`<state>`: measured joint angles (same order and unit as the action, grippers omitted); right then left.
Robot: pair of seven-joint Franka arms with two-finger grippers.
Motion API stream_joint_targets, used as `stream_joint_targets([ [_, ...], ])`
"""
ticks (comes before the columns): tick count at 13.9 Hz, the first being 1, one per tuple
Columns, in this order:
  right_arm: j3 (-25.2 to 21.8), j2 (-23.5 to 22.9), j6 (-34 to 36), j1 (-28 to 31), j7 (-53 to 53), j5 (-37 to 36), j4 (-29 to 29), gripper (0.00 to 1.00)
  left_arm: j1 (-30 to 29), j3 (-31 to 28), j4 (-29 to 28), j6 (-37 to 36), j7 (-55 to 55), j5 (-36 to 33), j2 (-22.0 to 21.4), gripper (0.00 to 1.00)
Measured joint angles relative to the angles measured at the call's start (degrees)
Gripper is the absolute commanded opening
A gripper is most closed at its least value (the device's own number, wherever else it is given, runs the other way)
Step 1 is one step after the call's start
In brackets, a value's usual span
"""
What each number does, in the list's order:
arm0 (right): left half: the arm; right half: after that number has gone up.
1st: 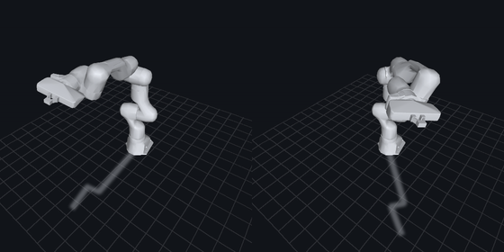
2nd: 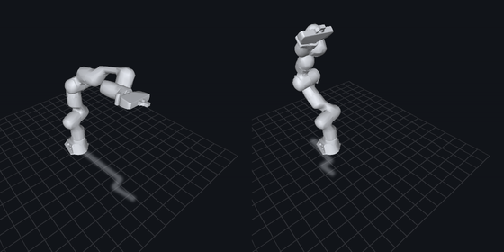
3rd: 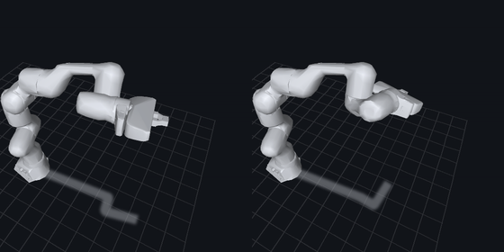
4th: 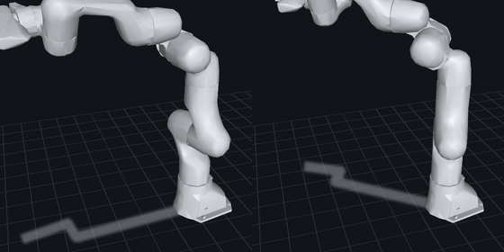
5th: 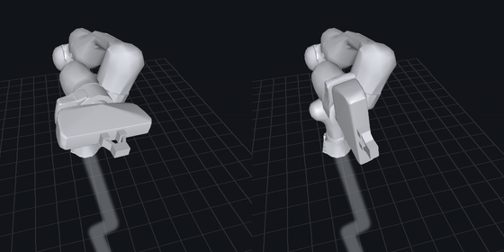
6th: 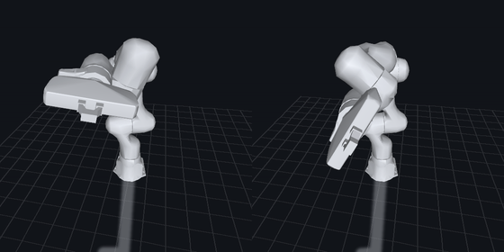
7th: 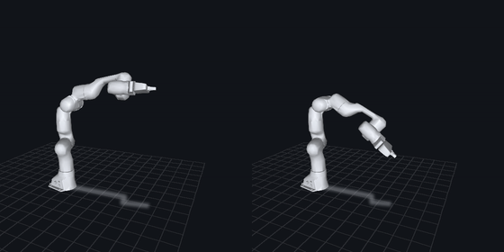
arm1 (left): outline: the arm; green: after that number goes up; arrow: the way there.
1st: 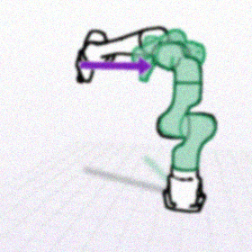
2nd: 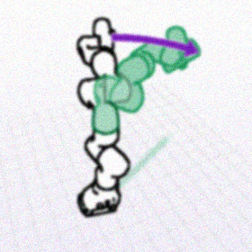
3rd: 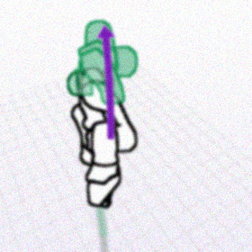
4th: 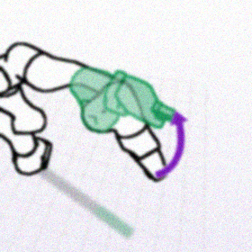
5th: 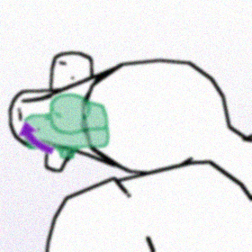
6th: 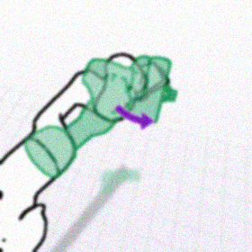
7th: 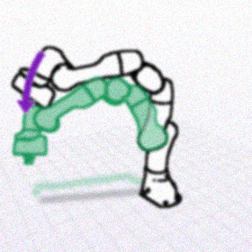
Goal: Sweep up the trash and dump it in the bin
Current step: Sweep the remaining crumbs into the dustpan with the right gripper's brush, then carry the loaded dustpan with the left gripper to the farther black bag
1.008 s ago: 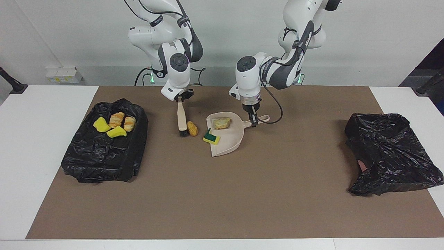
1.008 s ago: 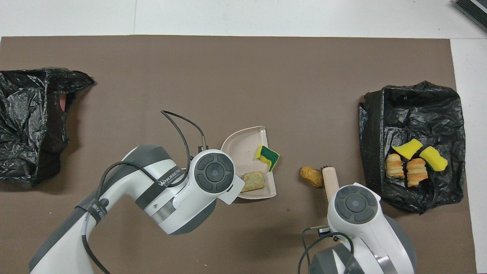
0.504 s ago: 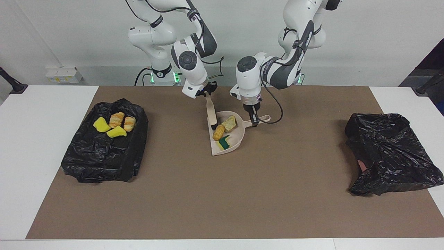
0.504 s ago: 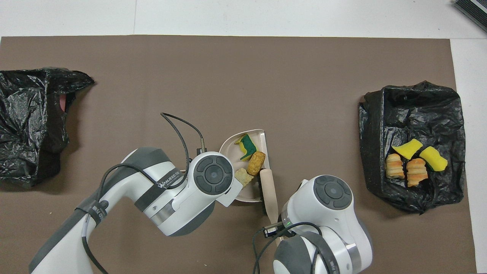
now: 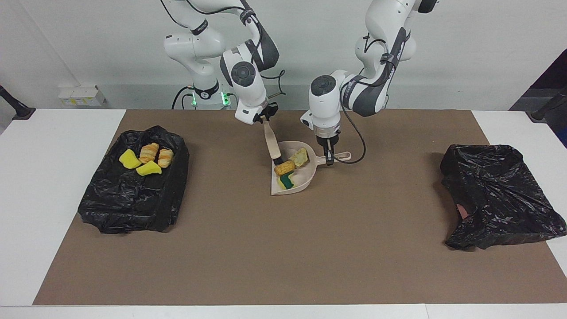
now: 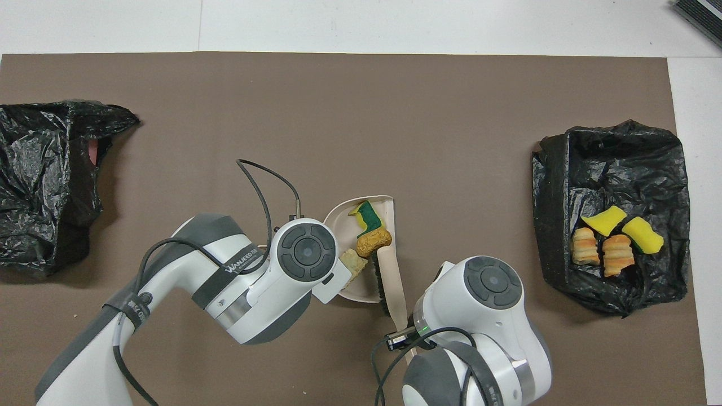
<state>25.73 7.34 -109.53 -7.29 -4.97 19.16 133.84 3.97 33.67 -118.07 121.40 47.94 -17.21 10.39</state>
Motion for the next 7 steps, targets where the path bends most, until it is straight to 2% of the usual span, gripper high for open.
stream_joint_targets([
  [4, -0.39, 5.16, 6.41, 0.35, -0.99, -2.54, -1.56, 0.0, -0.08, -6.02, 0.81, 0.05, 9.02, 3.24, -0.84, 0.0],
  [7, -0.19, 8.01, 7.59, 0.51, -11.29, -2.54, -2.75, 0.0, -0.13, -10.33, 0.97, 0.05, 14.1, 5.87, -3.01, 0.0],
])
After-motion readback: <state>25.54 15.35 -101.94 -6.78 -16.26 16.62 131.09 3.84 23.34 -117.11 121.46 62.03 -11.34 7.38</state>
